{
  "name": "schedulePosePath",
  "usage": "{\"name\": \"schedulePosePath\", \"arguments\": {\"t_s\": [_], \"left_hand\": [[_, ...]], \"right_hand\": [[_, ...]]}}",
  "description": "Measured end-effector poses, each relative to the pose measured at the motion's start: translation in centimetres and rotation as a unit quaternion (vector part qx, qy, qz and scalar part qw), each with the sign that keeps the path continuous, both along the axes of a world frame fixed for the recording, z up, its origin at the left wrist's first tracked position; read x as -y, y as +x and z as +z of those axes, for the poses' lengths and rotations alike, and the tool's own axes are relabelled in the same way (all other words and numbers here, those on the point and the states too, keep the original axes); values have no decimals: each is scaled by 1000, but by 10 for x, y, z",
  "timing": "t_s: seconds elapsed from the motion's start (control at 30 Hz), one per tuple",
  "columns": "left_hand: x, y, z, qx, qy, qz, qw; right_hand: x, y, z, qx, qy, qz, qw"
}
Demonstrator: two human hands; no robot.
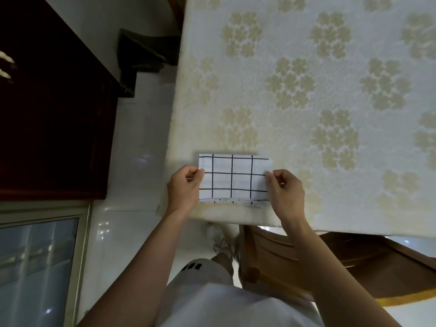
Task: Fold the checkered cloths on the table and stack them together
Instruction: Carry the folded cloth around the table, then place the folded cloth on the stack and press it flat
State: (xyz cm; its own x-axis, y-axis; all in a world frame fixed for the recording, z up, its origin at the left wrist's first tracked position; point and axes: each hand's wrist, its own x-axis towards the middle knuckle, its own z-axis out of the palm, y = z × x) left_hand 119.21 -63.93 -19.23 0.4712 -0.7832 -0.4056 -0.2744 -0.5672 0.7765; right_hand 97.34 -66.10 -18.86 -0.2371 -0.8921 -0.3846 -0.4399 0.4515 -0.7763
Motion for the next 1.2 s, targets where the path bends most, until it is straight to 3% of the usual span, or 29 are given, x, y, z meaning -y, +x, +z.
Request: {"name": "schedulePosePath", "arguments": {"t_s": [0.2,0.6,0.7,0.87,1.07,1.2], "left_hand": [[-8,-5,-13,92,-9,-53,994],[-14,-2,-23,176,-12,-88,980],[-22,-4,-6,277,-68,-165,944],[-35,-10,7,345,-131,-367,854],[-52,-12,-12,394,-122,-471,779],[-66,-16,-23,420,-109,-490,756]], "right_hand": [[-3,0,-19,-29,17,5,999],[-3,-9,-24,-84,6,9,996],[-6,-20,-13,-126,-62,57,989],[-22,-40,-4,-246,-205,240,917],[-48,-41,-15,-301,-233,458,803],[-57,-37,-25,-300,-223,494,785]]}}
